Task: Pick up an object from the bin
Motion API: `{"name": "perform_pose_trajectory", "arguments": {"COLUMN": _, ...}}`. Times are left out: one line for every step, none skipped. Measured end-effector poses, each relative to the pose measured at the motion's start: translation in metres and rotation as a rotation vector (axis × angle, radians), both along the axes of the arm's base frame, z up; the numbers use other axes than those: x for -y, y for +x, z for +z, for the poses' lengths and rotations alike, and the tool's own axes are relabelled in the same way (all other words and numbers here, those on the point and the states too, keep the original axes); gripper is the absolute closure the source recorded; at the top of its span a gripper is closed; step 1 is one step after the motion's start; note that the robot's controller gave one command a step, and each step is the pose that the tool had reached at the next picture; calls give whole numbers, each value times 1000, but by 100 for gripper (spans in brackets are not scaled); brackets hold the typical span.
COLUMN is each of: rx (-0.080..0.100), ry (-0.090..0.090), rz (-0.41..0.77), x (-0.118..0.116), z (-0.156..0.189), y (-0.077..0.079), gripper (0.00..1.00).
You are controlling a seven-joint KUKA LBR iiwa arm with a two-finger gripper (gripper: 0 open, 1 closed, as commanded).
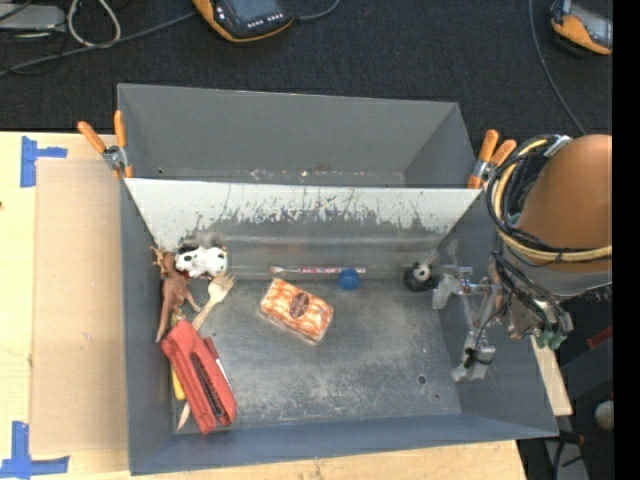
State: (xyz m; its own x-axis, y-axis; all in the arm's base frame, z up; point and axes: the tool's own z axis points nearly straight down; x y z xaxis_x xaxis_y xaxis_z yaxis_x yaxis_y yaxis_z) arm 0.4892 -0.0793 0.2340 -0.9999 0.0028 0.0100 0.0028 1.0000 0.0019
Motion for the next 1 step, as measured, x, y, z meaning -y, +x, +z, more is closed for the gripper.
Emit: {"name": "perform_pose_trajectory", "arguments": {"rx": 8, "ry": -1, "rz": 3, "x": -1, "z": 4, "y": 2, "gripper": 0}}
